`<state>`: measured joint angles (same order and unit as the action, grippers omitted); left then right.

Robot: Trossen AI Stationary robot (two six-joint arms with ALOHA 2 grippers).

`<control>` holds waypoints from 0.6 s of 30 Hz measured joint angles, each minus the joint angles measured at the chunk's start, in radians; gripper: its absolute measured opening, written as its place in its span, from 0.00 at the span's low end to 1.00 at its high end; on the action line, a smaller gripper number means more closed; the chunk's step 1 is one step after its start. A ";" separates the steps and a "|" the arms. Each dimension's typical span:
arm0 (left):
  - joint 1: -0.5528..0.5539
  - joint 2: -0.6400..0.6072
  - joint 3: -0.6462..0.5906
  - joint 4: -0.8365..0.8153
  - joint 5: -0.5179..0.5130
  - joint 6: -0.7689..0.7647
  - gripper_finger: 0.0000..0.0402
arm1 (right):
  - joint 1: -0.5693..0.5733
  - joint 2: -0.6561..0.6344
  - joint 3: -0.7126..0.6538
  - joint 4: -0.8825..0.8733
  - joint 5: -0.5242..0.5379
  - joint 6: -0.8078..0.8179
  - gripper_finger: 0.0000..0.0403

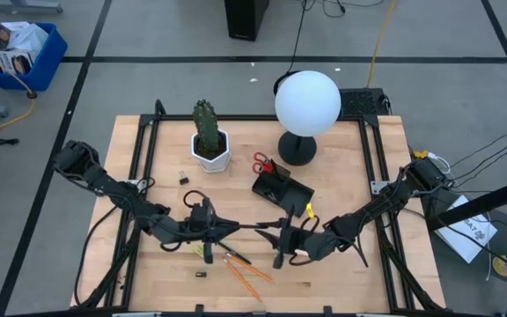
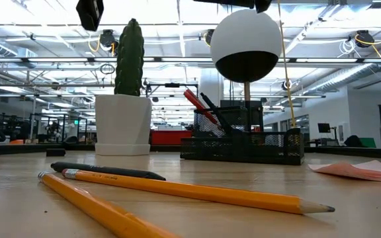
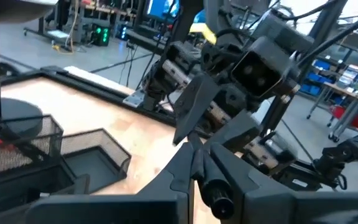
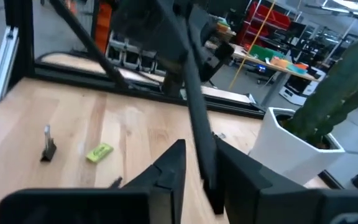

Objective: Pick and place office supplies into organizer
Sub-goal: Put the black pen into the black desk organizer

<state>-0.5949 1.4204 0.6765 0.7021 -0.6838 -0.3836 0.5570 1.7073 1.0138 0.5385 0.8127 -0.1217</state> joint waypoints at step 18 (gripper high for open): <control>0.263 0.000 0.006 -0.046 0.143 -0.069 0.09 | 0.319 -0.080 0.000 -0.415 0.437 0.214 0.23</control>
<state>-0.3321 1.4204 0.6825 0.6560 -0.5404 -0.4525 0.8763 1.6276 1.0138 0.1231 1.2501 0.0924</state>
